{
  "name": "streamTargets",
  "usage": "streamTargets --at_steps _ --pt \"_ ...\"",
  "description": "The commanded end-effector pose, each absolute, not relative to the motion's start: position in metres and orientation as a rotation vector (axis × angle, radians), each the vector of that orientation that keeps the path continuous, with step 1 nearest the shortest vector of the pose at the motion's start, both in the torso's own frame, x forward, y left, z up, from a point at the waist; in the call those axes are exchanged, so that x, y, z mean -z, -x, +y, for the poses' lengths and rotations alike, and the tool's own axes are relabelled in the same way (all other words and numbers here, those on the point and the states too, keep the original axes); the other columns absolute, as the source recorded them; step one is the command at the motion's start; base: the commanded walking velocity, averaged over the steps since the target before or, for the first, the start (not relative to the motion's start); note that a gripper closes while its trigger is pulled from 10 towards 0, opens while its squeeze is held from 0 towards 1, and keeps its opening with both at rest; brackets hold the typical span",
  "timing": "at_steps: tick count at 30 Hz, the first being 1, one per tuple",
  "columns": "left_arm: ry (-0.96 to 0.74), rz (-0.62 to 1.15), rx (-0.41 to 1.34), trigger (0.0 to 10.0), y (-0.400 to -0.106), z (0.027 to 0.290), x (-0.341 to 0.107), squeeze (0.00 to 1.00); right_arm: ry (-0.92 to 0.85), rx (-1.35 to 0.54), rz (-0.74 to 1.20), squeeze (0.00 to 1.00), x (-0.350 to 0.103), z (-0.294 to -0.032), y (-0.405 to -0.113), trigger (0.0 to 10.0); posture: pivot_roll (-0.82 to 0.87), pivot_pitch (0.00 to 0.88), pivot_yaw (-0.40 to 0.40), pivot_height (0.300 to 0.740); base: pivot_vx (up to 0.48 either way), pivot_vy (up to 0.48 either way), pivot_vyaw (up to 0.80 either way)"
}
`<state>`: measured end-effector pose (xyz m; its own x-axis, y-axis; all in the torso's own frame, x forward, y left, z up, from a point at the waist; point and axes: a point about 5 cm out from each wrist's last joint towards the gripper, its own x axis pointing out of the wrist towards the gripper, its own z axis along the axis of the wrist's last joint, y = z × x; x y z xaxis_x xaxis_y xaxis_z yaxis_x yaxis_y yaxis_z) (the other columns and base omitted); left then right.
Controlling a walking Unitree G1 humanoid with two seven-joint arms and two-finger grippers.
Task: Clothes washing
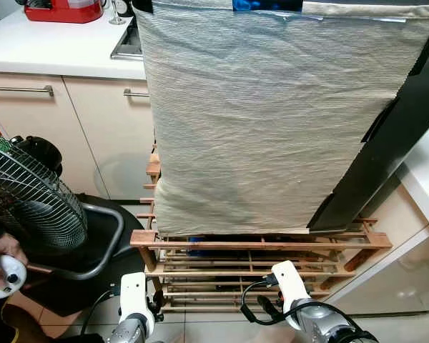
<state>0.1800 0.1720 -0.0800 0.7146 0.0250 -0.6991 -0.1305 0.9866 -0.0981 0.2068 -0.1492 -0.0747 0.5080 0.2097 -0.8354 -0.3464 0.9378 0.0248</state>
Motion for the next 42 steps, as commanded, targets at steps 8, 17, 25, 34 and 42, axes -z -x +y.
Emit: streamTargets --at_steps 8,17,25,34,42 --pt "-0.151 1.111 -0.004 10.0 -0.175 0.194 0.089 0.0 0.205 -0.088 1.117 0.0 0.08 -0.187 -0.195 10.0 0.02 0.0 0.008 0.74 0.0 0.0 0.0" --pt "-0.126 1.109 -0.018 10.0 -0.178 0.194 0.087 0.73 0.181 -0.062 1.101 0.36 0.077 -0.188 -0.2 10.0 0.01 0.0 0.012 0.74 0.0 0.0 0.0" --pt "-0.088 1.054 0.041 10.0 -0.173 0.184 0.09 1.0 0.207 -0.039 1.06 1.0 0.075 -0.201 -0.201 10.0 0.0 0.0 -0.001 0.74 0.0 0.0 0.0" --pt "-0.041 0.977 0.019 10.0 -0.166 0.186 0.09 1.0 0.173 -0.064 0.998 1.0 0.071 -0.21 -0.202 10.0 -0.01 0.0 -0.012 0.74 0.0 0.0 0.0" --pt "-0.071 0.897 -0.068 10.0 -0.166 0.193 0.087 1.0 0.206 -0.106 0.998 1.0 0.075 -0.205 -0.196 10.0 0.0 0.0 -0.016 0.74 0.0 0.0 0.0"
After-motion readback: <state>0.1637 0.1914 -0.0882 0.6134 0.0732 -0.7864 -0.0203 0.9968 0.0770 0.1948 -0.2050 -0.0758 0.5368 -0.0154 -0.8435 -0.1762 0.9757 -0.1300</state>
